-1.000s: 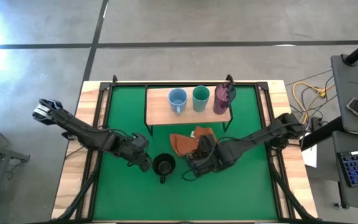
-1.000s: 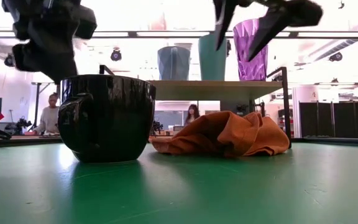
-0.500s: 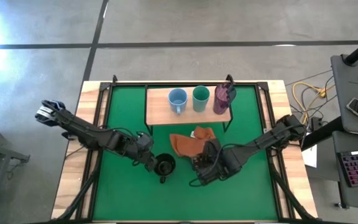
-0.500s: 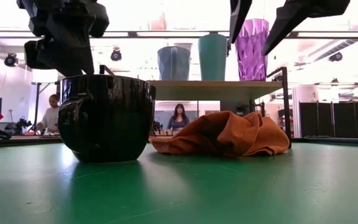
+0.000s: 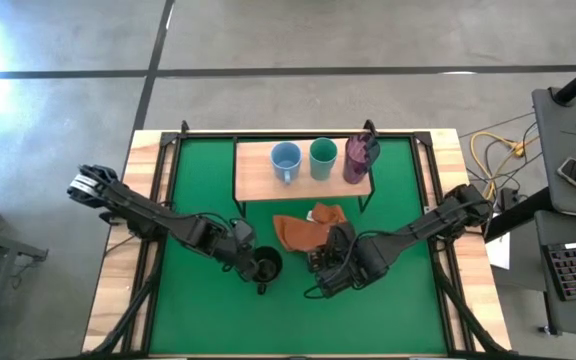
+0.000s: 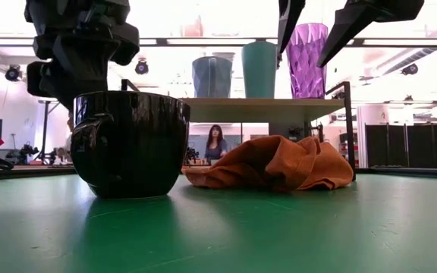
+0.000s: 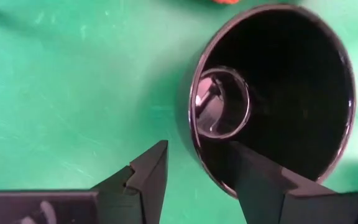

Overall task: Stack small to large cups/mugs on shelf
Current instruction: Put the black mug on the shelf

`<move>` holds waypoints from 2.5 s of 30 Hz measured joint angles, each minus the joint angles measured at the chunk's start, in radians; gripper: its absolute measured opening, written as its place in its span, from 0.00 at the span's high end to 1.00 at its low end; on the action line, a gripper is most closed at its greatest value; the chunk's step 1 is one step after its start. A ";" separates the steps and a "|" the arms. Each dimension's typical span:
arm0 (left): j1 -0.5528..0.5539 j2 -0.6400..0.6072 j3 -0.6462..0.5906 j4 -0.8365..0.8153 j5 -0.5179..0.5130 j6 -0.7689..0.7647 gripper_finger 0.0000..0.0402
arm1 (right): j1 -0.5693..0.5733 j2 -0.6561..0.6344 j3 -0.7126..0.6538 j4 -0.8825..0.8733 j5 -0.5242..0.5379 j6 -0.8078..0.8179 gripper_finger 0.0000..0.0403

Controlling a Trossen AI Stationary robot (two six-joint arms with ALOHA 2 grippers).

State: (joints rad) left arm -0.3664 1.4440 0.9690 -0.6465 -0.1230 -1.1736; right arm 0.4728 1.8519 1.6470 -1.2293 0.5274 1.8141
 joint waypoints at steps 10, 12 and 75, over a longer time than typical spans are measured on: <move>0.000 0.044 -0.004 0.003 0.014 0.002 0.77 | 0.000 0.000 0.000 0.000 -0.002 -0.008 0.40; 0.000 0.046 -0.002 0.004 0.013 0.008 0.85 | 0.000 0.000 0.000 0.000 -0.002 -0.015 0.40; 0.845 0.024 0.651 -0.655 -0.028 0.359 0.99 | -0.084 -0.086 0.000 -0.233 0.209 -0.092 0.40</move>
State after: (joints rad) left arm 0.4786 1.4677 1.6202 -1.3014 -0.1514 -0.8143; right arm 0.3884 1.7662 1.6466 -1.4620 0.7360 1.7219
